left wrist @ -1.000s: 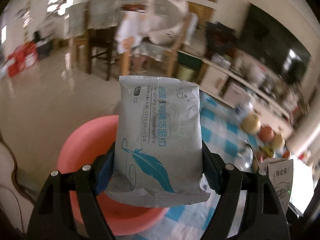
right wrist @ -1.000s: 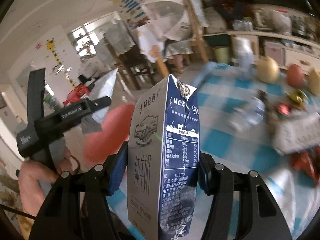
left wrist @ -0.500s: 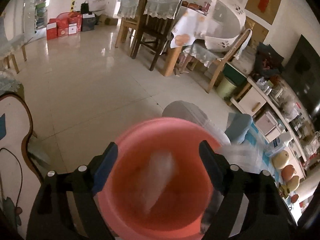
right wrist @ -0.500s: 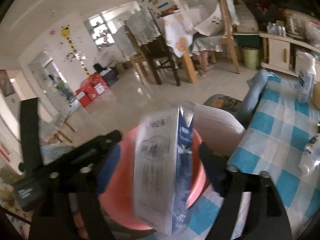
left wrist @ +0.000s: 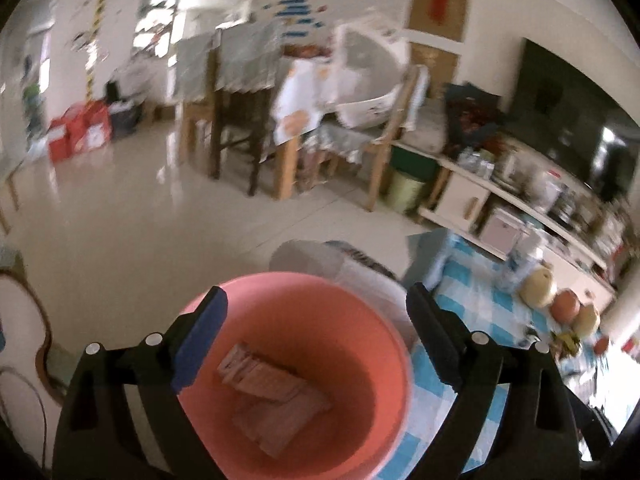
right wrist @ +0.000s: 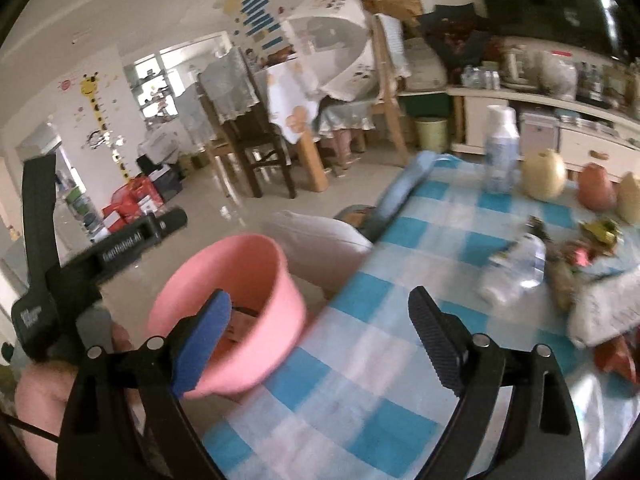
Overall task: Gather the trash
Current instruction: 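Move both empty tools back over the table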
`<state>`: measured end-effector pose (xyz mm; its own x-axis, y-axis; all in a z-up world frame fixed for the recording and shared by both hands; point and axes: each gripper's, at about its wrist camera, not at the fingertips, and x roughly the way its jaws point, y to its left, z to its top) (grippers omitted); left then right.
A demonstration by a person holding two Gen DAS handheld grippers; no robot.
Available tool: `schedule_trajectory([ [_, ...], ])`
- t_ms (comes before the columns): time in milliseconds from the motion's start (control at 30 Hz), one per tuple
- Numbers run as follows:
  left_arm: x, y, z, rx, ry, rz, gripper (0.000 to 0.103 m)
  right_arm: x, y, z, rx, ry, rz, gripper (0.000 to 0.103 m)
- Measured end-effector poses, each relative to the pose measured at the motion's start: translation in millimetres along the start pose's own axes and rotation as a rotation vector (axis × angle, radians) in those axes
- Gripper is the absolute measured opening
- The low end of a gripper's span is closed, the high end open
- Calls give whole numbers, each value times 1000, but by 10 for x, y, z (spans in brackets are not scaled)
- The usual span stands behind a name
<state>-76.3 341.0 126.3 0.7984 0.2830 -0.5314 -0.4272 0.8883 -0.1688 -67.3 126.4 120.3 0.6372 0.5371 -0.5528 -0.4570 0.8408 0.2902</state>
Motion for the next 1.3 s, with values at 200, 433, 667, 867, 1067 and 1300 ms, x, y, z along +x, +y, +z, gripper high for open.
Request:
schedule_trajectory([
  [200,-93,-423,-84,103,-24,-115,92,-370,-308,-224,-24,-44,-86,94],
  [433,-163,-1032,-340,251,39,-229,92,-712,-592,-436,-63,-78,-164,98],
  [667,-275,-1526,-619,390,85,-312,92,-914,-947,-515,-28,-87,-235,98],
  [867,-407,-1723,-729,395,84,-369,92,-1088,-1189,-563,-28,-97,-298,98],
  [1067,-439,-1847,-808,383,129,-409,92,-1234,-1405,-623,-9,-91,-338,98],
  [1300,-464,-2057,-944,413,174,-452,91,-1342,-1593,-687,9,-67,-375,98],
])
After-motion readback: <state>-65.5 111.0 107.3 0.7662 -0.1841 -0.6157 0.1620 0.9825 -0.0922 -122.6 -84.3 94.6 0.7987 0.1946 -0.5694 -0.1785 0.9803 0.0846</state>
